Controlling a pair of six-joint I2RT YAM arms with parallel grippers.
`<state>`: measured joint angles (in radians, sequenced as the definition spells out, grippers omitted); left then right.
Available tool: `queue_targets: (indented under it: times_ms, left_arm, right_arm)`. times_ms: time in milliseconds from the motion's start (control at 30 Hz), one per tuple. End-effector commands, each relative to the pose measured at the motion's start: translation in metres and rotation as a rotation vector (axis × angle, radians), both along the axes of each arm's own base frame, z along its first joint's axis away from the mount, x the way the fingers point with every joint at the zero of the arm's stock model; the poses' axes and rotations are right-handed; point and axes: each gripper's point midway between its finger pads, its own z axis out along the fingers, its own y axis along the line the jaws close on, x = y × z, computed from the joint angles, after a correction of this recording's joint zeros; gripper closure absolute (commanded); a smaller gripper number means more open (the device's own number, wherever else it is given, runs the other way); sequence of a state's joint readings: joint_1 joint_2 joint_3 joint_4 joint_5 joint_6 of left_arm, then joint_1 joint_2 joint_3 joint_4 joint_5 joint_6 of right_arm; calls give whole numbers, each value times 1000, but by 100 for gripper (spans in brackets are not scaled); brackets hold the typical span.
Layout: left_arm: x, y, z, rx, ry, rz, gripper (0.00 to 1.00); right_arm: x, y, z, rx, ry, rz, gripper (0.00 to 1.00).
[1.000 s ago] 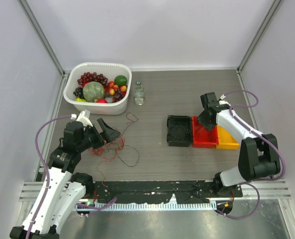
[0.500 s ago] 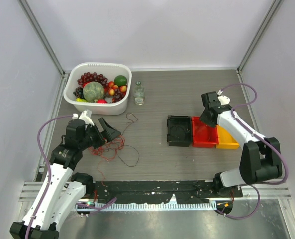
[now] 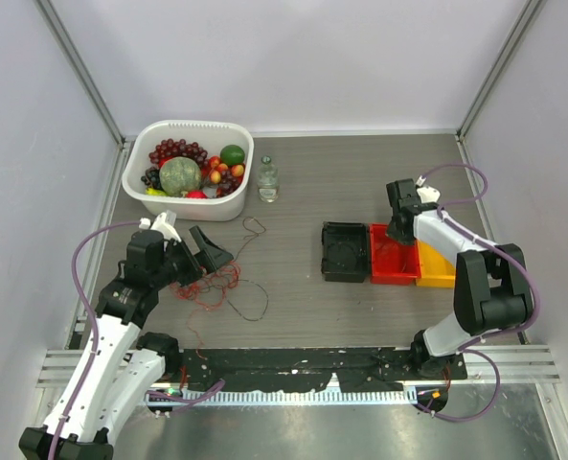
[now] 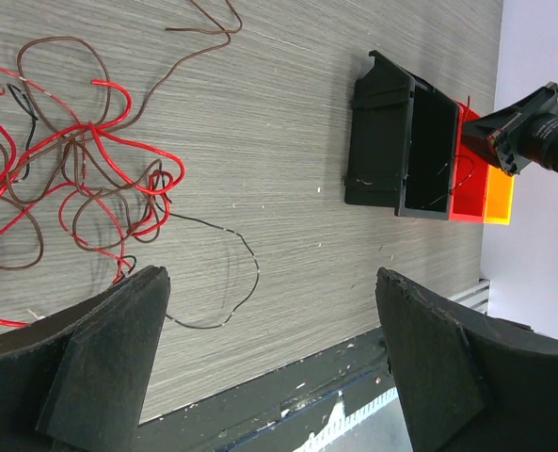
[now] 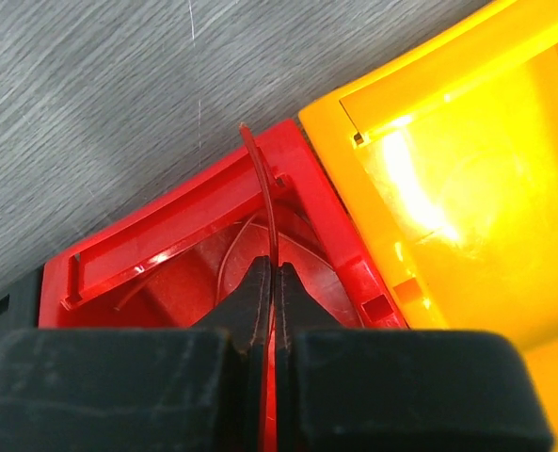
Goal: Untangle the cables
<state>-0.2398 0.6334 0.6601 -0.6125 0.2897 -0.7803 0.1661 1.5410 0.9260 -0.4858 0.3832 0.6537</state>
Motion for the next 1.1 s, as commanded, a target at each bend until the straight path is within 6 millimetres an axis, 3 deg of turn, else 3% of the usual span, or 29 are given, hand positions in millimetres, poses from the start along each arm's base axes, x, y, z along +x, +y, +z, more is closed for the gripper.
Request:
queue_targets:
  times_ms: [0,133,400,567,700,900,1000,1067]
  left_arm:
    - [7,-4,15,-19,-56,-17,5]
    - [7,-5,14,-21,-52,-22,5]
    - [11,-9,7,-41,-41,-29,5]
    - [10,-8,11,-35,-51,-27,5]
    - [7,-4,9,-18,-45,-20,5]
    - [3,0,3,1,-21,-9,5]
    - [4,3,3,4,-22,17,5]
    - [6,5,2,8,-18,41,5]
  right_arm:
    - [7,-10,12,-42,-59,-26,99]
    - [-5,5,22,52,-61,-10,99]
    - [-41,31,5,255,49,-144,99]
    - [-51,16,-5,206,69,-278,99]
    - [-39,13,-10,190,47,-281,99]
    - [-23,20,-2,188,33,-149,81]
    - [-23,25,18,214,-47,-80,57]
    - [-26,25,33,205,-90,-39,52]
